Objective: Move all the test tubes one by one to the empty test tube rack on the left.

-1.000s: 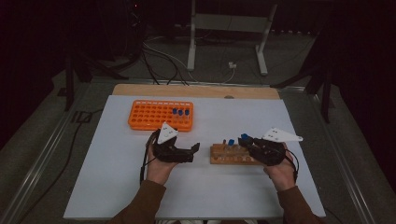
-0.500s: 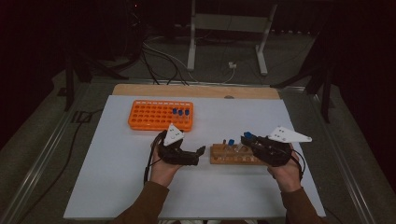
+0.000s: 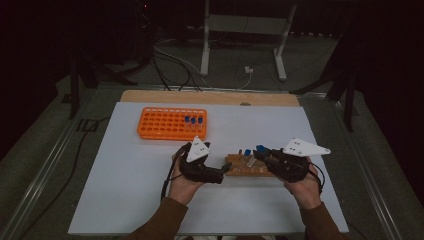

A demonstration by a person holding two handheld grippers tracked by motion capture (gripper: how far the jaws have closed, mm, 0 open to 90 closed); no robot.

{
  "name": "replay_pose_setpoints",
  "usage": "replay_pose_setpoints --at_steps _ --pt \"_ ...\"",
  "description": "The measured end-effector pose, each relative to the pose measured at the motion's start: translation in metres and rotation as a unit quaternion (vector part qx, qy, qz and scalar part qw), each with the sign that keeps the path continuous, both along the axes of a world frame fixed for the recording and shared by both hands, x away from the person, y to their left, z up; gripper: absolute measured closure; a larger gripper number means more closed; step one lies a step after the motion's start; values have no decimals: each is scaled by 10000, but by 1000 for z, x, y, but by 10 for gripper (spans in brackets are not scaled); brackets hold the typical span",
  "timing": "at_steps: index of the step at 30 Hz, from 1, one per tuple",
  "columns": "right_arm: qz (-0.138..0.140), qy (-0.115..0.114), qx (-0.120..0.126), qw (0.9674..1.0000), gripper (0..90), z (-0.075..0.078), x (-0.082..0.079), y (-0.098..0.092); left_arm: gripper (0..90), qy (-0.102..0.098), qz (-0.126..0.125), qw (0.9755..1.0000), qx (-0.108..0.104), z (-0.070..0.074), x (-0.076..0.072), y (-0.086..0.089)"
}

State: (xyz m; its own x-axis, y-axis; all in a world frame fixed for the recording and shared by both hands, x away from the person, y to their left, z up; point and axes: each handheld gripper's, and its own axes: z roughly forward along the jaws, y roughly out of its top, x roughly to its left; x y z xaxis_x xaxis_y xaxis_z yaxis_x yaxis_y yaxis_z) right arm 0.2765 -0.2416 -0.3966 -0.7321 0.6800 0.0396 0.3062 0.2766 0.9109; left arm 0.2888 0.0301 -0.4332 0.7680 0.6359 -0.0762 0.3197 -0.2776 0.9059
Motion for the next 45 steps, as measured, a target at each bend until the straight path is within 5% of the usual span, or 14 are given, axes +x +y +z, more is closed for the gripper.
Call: replay_pose_setpoints --at_steps 6,13,22,27,31,45 --pt "152 96 -19 9998 769 -7 -1 13 153 13 -403 9992 17 -1 -8 -17" --pt "310 189 -37 9993 768 -13 -5 29 244 14 -560 9982 215 -8 -15 -32" --pt "450 275 47 9986 767 -14 -6 33 647 -50 -663 9977 87 -11 -16 -31" --pt "490 297 54 9983 767 -15 -6 35 769 -68 -750 9971 62 -11 -16 -30" --pt "507 316 75 9982 754 -15 -6 34 780 7 -793 9968 4 -11 -16 -30" --pt "20 202 424 9989 254 -7 0 13 782 83 -602 9980 -157 -9 -10 -17"
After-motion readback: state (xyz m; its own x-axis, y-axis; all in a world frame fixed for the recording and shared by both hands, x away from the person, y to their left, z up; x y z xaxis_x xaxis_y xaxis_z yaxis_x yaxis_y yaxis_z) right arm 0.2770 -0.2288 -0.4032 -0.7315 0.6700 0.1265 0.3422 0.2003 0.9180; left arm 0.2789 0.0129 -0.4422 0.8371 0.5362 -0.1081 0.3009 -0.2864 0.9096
